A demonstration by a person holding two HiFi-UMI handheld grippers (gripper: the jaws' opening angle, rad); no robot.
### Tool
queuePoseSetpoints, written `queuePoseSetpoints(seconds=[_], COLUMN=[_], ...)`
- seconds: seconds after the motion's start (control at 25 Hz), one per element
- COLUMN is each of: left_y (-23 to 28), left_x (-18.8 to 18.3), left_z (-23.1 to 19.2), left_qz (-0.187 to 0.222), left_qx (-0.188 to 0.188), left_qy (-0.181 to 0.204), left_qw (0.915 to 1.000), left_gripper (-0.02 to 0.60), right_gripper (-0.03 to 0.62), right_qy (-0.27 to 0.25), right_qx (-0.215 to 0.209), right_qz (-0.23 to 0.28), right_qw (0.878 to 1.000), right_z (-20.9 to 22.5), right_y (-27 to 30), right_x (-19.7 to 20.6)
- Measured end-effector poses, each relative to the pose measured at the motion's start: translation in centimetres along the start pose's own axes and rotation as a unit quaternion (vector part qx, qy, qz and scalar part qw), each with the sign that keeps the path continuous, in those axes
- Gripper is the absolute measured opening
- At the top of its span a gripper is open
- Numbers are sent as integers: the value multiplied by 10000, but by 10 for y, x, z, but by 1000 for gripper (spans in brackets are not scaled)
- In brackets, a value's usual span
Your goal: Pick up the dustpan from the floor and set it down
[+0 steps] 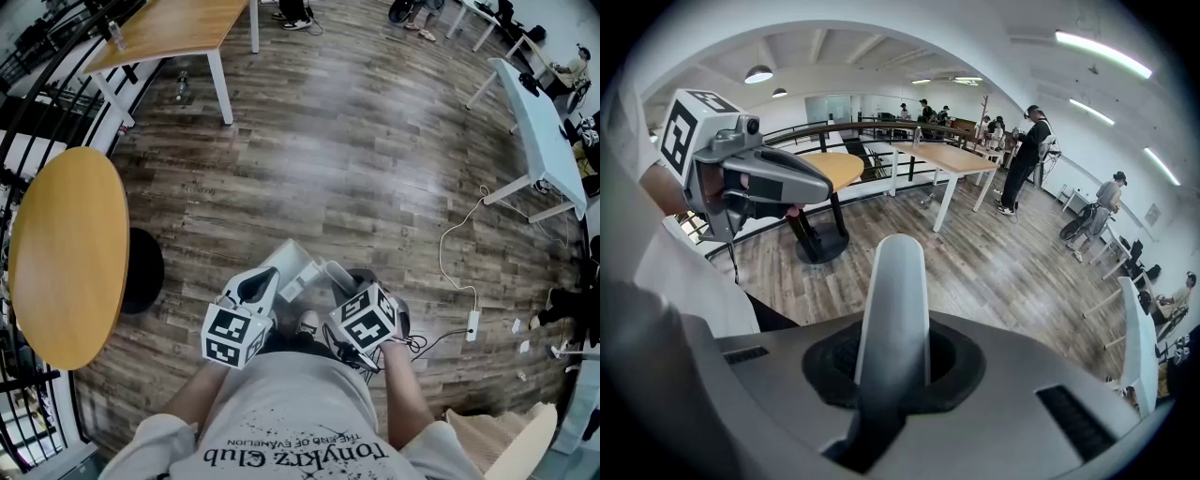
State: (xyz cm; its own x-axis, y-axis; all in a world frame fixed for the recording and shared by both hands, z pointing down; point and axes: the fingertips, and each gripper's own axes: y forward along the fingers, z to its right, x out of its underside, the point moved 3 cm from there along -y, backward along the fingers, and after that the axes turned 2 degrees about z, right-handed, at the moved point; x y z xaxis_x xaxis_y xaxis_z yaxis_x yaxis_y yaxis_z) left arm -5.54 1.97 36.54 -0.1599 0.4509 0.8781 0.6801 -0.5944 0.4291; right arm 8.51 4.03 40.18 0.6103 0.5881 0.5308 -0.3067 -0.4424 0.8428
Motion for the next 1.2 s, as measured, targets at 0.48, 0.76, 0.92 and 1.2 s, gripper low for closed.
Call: queuePoseSetpoints(seconds=[0.48, 0.76, 0.92, 1.2], left_y=[5, 8, 14, 21], left_x=[2, 2, 1, 2], left_z=[-1, -4, -3, -11], left_qz=[-68, -73, -106, -145], left_qx=[-6, -10, -13, -48], left_qy=[-7, -27, -45, -118], left_qw=[10000, 10000, 9999, 9998], left_gripper=[23, 23, 23, 23], right_gripper=[55, 55, 55, 55], right_qy=[13, -4, 1, 19], right_qx=[-5, -8, -25, -24], right_qz=[-52, -71, -86, -112], right_qw=[10000, 10000, 10000, 9999], right_z=[9, 12, 18, 26], right_y=[2, 5, 6, 16], right_x=[4, 4, 5, 5])
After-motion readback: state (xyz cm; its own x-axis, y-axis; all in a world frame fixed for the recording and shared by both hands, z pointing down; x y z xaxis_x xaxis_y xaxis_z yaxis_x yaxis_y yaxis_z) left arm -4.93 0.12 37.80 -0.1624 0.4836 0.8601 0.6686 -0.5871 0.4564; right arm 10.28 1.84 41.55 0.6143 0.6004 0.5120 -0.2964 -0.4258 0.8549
